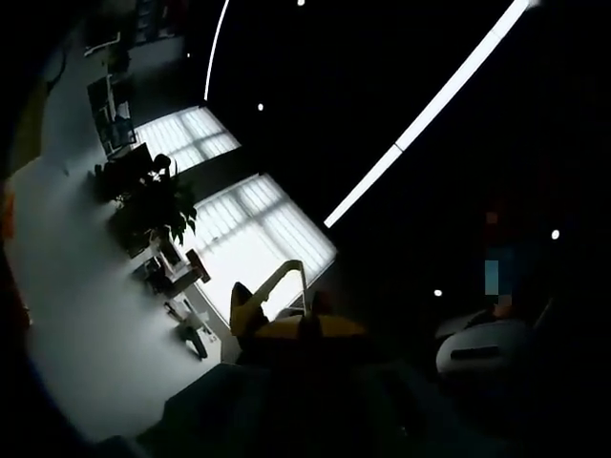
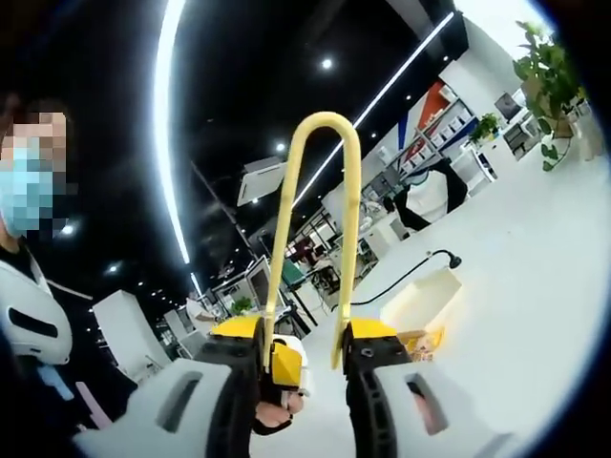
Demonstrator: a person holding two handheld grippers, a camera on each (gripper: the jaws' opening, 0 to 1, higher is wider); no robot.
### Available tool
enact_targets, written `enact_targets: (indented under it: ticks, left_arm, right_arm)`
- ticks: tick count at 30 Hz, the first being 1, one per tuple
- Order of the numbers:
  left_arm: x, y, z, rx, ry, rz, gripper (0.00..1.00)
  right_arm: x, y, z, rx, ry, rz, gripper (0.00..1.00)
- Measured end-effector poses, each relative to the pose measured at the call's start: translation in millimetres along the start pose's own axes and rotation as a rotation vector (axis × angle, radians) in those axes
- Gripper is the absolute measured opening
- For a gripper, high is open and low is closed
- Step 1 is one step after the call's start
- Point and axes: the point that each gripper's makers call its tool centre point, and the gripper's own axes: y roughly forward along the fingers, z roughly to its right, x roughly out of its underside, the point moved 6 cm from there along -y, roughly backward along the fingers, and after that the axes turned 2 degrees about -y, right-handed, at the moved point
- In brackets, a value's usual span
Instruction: Place the target food into the container with the food tongs after gripping and lifting it, then release it inside without dropping or visibly crushing the food.
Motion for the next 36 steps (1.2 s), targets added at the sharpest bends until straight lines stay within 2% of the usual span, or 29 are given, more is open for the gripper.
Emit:
enact_targets:
  ticks: [2, 6, 8, 11, 13, 16, 18, 19, 20, 22, 28, 30, 32, 36]
  left_arm:
    - [0.1, 0, 1.1, 0.008, -0.005, -0.003, 0.03]
    - [-0.4, 0, -0.2, -0.008, -0.003, 0.003, 0.03]
    - [-0.5, 0, -0.2, -0.003, -0.017, 0.006, 0.03]
    - [1.1, -2, -0.5, -0.014, -0.006, -0.009, 0.03]
    - [1.0, -3, 2.4, -0.013, 0.007, -0.010, 0.03]
    - [-2.1, -5, 0.2, -0.065, 0.060, -0.012, 0.04]
    - [-2.3, -9, -1.3, -0.118, 0.073, -0.052, 0.04]
    - [-2.1, -13, -0.8, -0.139, 0.105, -0.083, 0.05]
    - [-5.3, -15, -1.6, -0.159, 0.152, -0.070, 0.06]
    - [-6.3, -19, -0.4, -0.181, 0.157, -0.064, 0.06]
    - [-7.4, -25, 3.1, -0.148, 0.087, -0.052, 0.04]
    - [-10.5, -23, 7.9, -0.108, 0.055, -0.007, 0.03]
    - [-11.8, -20, 9.9, -0.098, 0.073, 0.017, 0.03]
    - [-11.0, -16, 10.0, -0.095, 0.077, 0.027, 0.02]
  right_arm:
    - [0.0, 0, -1, -0.015, 0.034, -0.001, 0.29]
    - [0.6, 0, 0, 0.002, 0.051, 0.004, 0.28]
    - [1.5, 1, 0, 0.000, 0.090, 0.001, 0.27]
    - [3.4, 0, 0, 0.008, 0.084, -0.021, 0.27]
    - [4.0, 0, -2, 0.002, 0.079, -0.012, 0.26]
    - [4.9, 1, 0, 0.021, 0.084, -0.001, 0.25]
    - [5.9, 3, 2, 0.042, 0.067, -0.004, 0.25]
    - [6.7, 4, 3, 0.051, 0.051, -0.016, 0.25]
    - [6.5, 4, 5, 0.068, 0.035, -0.012, 0.25]
    - [7.8, 6, 5, 0.069, 0.036, -0.029, 0.25]
    - [11.6, 12, 1, 0.034, 0.085, -0.037, 0.25]
    - [9.2, 14, -2, 0.007, 0.130, -0.002, 0.25]
    - [6.8, 15, -2, -0.005, 0.161, 0.027, 0.26]
    - [4.8, 15, 1, -0.011, 0.163, 0.016, 0.28]
